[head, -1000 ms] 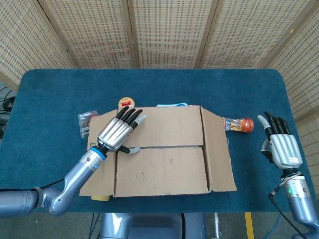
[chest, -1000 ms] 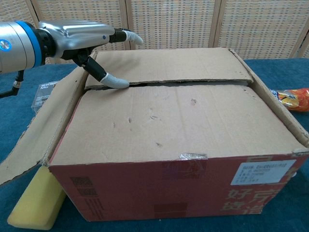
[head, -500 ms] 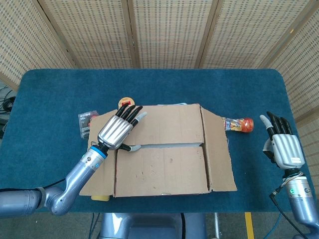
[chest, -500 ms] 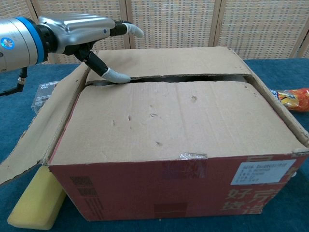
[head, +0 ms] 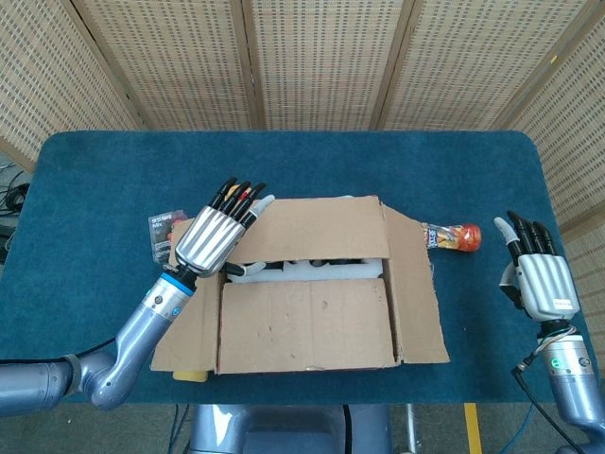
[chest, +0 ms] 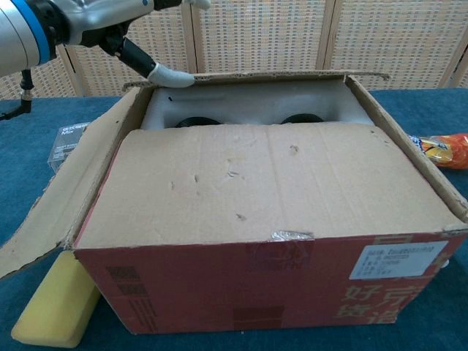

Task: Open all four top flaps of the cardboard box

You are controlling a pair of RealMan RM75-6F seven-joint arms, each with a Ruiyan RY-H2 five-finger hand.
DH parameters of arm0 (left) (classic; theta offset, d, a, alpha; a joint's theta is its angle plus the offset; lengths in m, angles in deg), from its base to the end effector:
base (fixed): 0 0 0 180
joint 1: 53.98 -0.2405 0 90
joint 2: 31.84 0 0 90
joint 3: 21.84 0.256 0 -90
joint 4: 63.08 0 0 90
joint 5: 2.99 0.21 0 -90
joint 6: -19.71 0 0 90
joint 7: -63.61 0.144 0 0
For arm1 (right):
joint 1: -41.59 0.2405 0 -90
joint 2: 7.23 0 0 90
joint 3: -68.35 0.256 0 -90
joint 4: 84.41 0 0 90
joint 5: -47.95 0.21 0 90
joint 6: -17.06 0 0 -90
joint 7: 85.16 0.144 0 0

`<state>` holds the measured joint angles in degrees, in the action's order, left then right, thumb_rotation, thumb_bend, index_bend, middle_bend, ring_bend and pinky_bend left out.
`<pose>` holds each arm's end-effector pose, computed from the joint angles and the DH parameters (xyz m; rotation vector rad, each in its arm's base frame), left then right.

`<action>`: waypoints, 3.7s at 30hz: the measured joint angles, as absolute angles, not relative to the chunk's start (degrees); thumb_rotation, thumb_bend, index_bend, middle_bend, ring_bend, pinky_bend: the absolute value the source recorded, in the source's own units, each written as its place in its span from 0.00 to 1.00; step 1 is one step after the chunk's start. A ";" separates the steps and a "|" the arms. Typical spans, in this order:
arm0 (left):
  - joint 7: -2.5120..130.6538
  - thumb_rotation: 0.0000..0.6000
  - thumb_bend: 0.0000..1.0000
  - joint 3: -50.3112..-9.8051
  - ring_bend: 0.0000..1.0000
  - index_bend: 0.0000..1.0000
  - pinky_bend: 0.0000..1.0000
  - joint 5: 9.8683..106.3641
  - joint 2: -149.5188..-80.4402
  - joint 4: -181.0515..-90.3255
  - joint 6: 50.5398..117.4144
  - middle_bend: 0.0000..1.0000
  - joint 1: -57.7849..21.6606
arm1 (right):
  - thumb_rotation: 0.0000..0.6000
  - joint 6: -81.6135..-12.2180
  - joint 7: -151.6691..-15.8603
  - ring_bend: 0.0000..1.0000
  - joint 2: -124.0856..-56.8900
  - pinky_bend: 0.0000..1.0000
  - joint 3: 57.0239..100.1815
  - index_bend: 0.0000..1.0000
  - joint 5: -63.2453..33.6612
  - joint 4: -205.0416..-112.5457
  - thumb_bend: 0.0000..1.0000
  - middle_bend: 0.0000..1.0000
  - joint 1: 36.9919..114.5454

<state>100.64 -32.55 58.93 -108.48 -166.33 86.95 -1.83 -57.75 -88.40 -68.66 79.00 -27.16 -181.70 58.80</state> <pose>-0.0568 0.3433 0.0599 -1.8711 -0.4957 -1.0405 -0.2664 -0.2691 0.1706 1.3938 -0.8949 0.9739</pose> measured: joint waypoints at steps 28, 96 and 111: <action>102.84 0.53 0.23 -42.08 0.00 0.00 0.00 51.71 -107.07 -155.90 83.61 0.00 4.29 | 1.00 -58.56 -88.84 0.00 -67.59 0.00 79.18 0.03 -26.98 -182.79 0.98 0.01 58.08; 66.85 0.16 0.18 -32.11 0.00 0.30 0.00 64.82 -91.95 -172.66 63.32 0.00 -8.62 | 1.00 -59.21 -90.32 0.00 -67.88 0.00 78.29 0.03 -27.71 -184.42 1.00 0.01 57.24; 68.78 0.16 0.18 -29.61 0.00 0.29 0.00 66.35 -94.97 -173.43 63.97 0.00 -8.42 | 1.00 -59.75 -89.00 0.00 -67.36 0.00 78.25 0.03 -27.86 -184.13 1.00 0.01 56.56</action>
<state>68.78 -29.61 66.35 -94.97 -173.43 63.97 -8.42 -59.75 -89.00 -67.36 78.25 -27.86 -184.13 56.56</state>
